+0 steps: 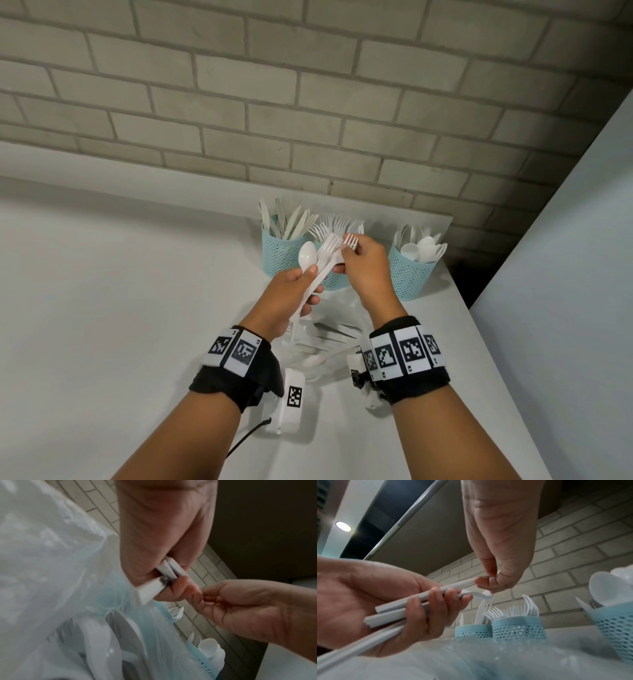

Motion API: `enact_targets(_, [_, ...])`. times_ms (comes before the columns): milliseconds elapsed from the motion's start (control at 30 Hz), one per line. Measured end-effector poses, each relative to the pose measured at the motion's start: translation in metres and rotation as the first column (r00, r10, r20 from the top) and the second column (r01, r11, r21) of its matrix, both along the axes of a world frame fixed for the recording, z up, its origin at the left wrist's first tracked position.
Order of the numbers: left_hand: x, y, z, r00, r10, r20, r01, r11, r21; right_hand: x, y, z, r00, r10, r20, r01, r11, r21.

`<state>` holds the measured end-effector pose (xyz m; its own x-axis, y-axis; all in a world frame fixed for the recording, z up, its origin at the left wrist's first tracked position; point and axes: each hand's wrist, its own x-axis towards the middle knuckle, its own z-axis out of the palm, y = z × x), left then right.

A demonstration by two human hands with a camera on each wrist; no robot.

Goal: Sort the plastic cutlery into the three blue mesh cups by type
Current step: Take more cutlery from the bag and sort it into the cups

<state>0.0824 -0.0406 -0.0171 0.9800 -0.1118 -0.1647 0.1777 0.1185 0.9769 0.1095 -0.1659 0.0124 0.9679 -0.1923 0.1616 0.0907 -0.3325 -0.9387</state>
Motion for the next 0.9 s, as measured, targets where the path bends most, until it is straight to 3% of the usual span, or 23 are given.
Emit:
enact_targets(300, [-0.002, -0.002, 0.001, 0.997, -0.060, 0.039, 0.059, 0.998, 0.016, 0.000, -0.005, -0.011, 0.990, 0.092, -0.108, -0.069, 0.978, 0.197])
enact_targets(467, [-0.002, -0.004, -0.001, 0.997, -0.079, 0.000, 0.079, 0.997, -0.002, 0.005, -0.005, -0.012, 0.986, 0.041, -0.164, 0.024, 0.927, 0.375])
enact_targets(600, [0.003, -0.004, 0.000, 0.997, -0.072, -0.012, 0.072, 0.997, -0.017, 0.013, -0.011, 0.004, 0.997, 0.010, -0.073, 0.031, 0.839, 0.544])
enact_targets(700, [0.012, -0.003, 0.006, 0.999, -0.027, -0.030, 0.025, 0.999, -0.042, 0.030, -0.021, 0.023, 0.991, -0.130, 0.041, 0.078, 0.789, 0.610])
enact_targets(800, [0.021, -0.002, 0.011, 0.999, 0.006, -0.041, -0.008, 0.999, -0.049, 0.047, -0.030, 0.034, 0.914, -0.336, 0.227, 0.159, 0.811, 0.563])
enact_targets(900, [0.028, -0.001, 0.012, 0.999, -0.007, -0.037, 0.005, 0.999, -0.043, 0.055, -0.029, 0.033, 0.833, -0.407, 0.376, 0.261, 0.887, 0.381])
